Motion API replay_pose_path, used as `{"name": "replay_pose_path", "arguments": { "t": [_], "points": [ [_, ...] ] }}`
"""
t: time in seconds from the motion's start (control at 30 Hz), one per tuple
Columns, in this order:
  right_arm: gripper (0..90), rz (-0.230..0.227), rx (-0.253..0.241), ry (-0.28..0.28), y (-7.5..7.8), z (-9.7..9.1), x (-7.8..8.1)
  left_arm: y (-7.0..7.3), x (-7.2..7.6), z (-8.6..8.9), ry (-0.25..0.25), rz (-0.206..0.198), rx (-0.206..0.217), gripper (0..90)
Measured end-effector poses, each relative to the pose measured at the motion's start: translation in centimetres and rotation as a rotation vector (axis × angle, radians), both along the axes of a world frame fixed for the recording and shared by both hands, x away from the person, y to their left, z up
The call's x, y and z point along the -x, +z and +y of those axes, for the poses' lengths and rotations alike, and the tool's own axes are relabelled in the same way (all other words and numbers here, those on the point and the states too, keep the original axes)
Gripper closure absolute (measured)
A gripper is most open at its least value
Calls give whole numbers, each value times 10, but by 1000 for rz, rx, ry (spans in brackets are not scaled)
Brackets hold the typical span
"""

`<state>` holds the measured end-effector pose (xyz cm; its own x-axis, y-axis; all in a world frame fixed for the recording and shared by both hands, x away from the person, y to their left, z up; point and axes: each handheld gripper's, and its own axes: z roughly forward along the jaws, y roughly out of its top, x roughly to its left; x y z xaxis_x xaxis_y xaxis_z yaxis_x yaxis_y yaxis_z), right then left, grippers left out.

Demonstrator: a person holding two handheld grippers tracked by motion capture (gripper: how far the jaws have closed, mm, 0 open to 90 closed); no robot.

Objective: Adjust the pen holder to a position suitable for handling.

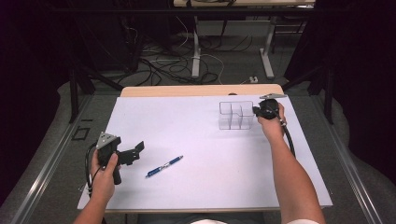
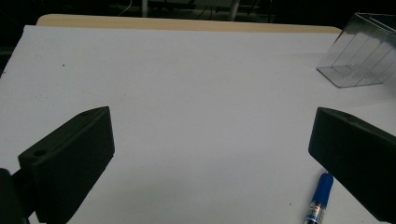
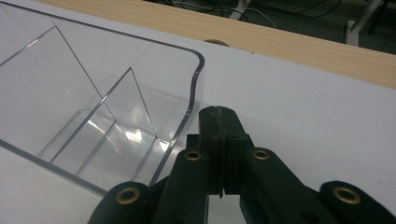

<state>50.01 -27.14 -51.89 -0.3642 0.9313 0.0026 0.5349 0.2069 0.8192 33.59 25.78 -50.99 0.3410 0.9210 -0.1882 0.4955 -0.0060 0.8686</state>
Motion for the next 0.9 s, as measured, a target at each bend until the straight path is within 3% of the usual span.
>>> {"name": "replay_pose_path", "arguments": {
  "t": [0.33,0.9],
  "points": [
    [900,-9,-13,35,-2,4,1,-1,0,0,-3,6,1,3],
    [900,-10,-42,82,-6,37,2,-1,0,2,6,7,7,3]
  ]
}}
